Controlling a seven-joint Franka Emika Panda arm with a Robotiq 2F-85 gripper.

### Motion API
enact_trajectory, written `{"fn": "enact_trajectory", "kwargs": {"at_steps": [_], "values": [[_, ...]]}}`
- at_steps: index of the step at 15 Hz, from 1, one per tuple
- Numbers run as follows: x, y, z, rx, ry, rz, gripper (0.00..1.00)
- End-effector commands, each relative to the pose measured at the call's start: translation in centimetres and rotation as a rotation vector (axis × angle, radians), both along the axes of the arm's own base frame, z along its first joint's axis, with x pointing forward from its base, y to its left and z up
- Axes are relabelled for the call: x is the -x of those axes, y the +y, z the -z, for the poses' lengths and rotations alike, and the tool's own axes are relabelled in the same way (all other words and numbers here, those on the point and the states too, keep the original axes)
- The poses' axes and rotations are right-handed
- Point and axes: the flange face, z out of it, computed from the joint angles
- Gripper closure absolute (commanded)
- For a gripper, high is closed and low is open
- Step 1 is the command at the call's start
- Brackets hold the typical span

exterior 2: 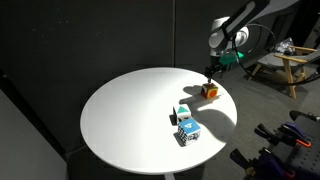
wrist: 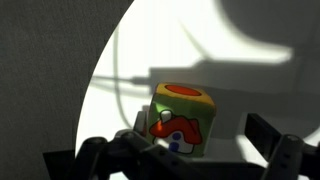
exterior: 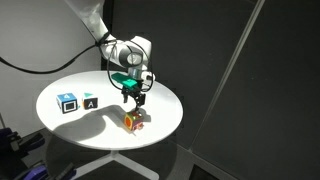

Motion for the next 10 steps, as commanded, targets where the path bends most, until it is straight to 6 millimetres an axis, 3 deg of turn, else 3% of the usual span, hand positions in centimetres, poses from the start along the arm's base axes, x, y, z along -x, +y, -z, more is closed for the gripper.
{"fn": "enact_trajectory", "kwargs": {"at_steps": [1, 10], "values": [[-1.9, -0.1, 0.7, -0.01, -0.021, -0.003, 0.0], [-3.8, -0.4, 3.2, 0.011, -0.011, -0.013, 0.0]]}}
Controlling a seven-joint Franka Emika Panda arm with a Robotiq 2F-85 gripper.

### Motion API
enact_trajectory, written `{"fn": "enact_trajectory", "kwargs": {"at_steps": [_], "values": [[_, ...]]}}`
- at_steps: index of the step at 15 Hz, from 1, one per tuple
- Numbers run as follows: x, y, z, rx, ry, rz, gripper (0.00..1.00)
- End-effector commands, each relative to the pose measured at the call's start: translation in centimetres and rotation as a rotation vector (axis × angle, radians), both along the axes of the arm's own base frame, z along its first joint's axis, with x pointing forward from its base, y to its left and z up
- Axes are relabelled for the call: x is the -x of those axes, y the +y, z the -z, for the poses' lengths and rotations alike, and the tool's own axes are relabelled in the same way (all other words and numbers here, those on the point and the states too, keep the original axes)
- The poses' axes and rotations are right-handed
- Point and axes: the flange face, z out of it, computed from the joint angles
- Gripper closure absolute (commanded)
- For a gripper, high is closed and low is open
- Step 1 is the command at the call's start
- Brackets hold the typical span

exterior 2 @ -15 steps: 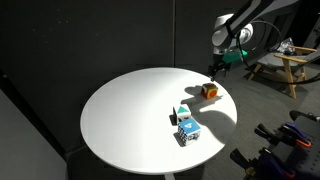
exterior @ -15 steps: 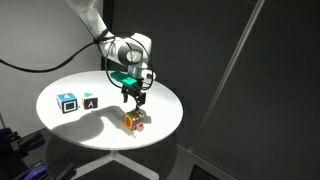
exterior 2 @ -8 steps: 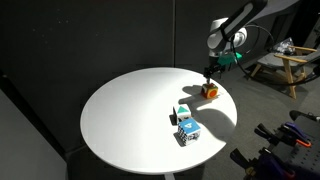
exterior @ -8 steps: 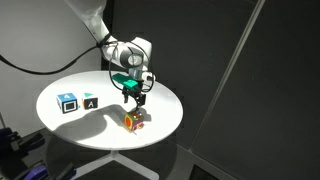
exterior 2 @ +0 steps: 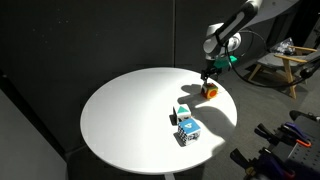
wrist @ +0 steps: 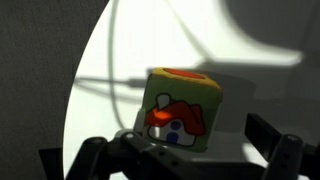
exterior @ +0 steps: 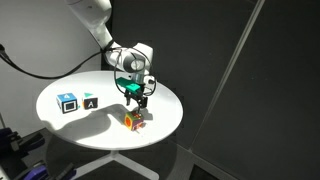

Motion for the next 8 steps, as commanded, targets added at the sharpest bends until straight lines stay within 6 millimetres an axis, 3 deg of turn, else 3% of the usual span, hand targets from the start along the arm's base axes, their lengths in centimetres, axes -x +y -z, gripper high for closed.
{"fn": "enact_trajectory", "kwargs": {"at_steps": [1, 8], "values": [[-1.2, -0.5, 0.6, 0.008, -0.008, -0.001, 0.0], [-1.7, -1.4, 2.0, 0.021, 0.005, 0.0, 0.0]]}}
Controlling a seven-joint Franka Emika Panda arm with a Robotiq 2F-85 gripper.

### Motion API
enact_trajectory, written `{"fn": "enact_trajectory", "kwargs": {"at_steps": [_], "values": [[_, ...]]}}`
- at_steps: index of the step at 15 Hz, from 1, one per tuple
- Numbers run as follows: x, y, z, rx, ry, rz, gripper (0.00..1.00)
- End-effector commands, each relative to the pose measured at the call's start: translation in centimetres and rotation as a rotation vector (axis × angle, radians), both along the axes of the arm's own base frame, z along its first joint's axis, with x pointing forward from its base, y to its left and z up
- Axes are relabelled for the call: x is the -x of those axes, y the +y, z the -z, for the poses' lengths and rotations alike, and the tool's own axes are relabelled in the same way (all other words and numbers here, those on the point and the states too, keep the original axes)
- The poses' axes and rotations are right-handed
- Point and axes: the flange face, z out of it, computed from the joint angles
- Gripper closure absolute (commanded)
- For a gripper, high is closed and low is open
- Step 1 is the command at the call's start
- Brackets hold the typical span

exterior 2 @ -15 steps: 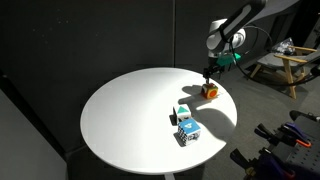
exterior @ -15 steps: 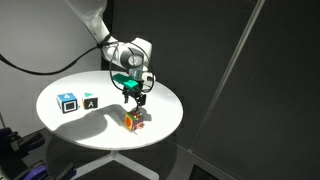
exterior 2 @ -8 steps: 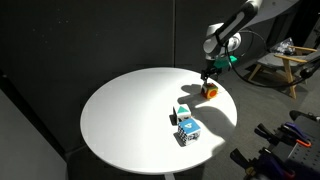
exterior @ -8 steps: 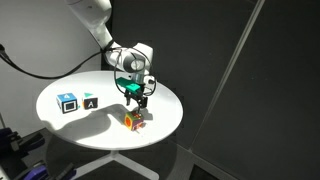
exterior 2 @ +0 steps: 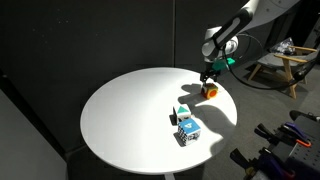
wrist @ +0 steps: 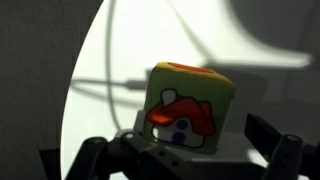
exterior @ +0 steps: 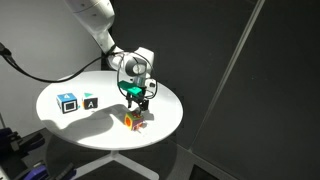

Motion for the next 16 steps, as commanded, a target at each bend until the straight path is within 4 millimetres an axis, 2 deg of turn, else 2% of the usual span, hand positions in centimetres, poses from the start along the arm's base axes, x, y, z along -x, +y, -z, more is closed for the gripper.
{"fn": "enact_trajectory", "kwargs": {"at_steps": [1, 10, 11, 16], "values": [[-0.8, -1.0, 0.4, 0.015, 0.001, 0.001, 0.0], [-1.0, -2.0, 1.8, 0.042, 0.021, 0.004, 0.0], [-1.0, -2.0, 1.9, 0.044, 0.023, 0.003, 0.21], [-1.1, -1.9, 1.6, 0.046, 0.02, 0.0, 0.56]]}}
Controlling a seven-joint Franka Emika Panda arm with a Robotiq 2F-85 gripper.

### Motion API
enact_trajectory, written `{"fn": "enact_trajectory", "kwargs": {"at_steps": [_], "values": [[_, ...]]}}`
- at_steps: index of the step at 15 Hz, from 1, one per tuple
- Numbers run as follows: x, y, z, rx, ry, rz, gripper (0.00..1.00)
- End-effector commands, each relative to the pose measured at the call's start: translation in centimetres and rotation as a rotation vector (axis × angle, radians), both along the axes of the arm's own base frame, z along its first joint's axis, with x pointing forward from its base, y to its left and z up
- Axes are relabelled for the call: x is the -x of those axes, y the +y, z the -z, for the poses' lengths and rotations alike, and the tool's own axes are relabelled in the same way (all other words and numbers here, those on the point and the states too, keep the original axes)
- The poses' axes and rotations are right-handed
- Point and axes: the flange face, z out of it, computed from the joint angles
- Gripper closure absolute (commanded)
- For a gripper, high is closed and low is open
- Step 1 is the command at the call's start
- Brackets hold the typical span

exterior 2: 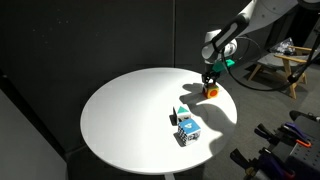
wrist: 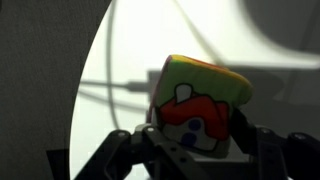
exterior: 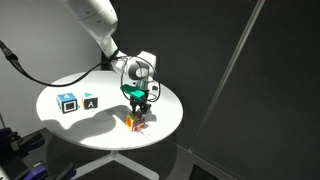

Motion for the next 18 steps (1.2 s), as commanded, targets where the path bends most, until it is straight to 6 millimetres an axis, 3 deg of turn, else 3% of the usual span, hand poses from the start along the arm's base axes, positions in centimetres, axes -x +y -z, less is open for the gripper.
{"fn": "enact_trajectory", "kwargs": {"at_steps": [1, 5, 8, 18], "values": [[-0.5, -0.4, 0.0, 0.021, 0.008, -0.006, 0.63], [-0.4, -0.2, -0.6, 0.022, 0.011, -0.016, 0.86], [-0.4, 0.2, -1.1, 0.026, 0.009, -0.032, 0.93], [-0.2, 2.4, -3.2, 0.014, -0.007, -0.077, 0.95]]}}
